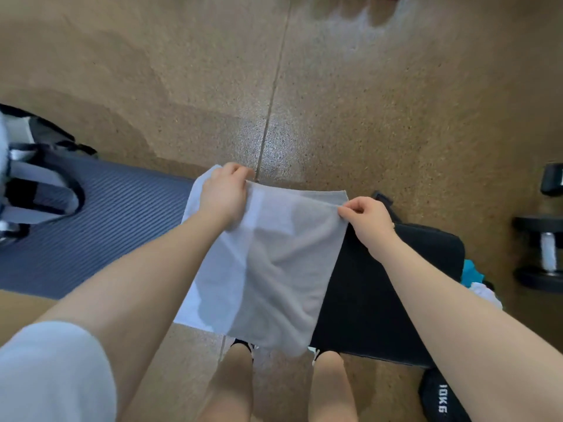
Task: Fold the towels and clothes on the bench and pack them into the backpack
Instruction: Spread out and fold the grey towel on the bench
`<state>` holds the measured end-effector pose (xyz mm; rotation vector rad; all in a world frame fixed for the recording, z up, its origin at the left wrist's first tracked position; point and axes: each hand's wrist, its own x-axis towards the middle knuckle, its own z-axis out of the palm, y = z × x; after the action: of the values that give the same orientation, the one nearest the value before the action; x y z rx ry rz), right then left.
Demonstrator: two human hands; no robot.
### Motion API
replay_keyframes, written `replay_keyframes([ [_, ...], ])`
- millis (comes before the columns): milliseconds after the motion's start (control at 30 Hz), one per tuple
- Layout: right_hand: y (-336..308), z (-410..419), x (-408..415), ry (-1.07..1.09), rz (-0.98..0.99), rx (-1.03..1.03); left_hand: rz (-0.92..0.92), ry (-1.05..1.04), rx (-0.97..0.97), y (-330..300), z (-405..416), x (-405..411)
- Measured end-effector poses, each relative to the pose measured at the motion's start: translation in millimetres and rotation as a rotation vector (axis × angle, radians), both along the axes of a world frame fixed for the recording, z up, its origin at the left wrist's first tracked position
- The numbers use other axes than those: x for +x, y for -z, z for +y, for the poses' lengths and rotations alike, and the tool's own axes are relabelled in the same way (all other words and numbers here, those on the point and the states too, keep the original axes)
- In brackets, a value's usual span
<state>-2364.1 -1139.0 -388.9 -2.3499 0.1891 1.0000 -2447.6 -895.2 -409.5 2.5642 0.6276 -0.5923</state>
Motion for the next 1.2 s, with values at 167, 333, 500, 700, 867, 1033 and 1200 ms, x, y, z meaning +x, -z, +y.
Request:
replay_keyframes([
  [167, -7, -8, 3, -0.110, -0.075, -0.006, 0.287, 0.274, 0.114, 8, 24, 21],
  [333, -25, 5, -3, -0.143, -0.131, -0.046, 0.046, 0.390, 0.151, -11, 47, 28],
  [500, -67, 14, 9, 0.164, 0.198, 0.309, -0.275, 0.402, -0.025, -45, 84, 6],
  [700, -24, 42, 37, 0.039, -0.056, 0.022, -0.236, 0.307, 0.039, -23, 90, 18],
  [867, 28, 44, 35, 0.061, -0.025, -0.048, -0.157, 0.125, -0.010, 12, 73, 25],
  [1033, 42, 46, 28, 0.001, -0.074, -0.133, -0.045, -0.034, 0.028, 27, 69, 18],
  [1200, 1, 34, -23, -0.076, -0.423, -0.224, -0.176, -0.207, -0.015, 6, 53, -23],
])
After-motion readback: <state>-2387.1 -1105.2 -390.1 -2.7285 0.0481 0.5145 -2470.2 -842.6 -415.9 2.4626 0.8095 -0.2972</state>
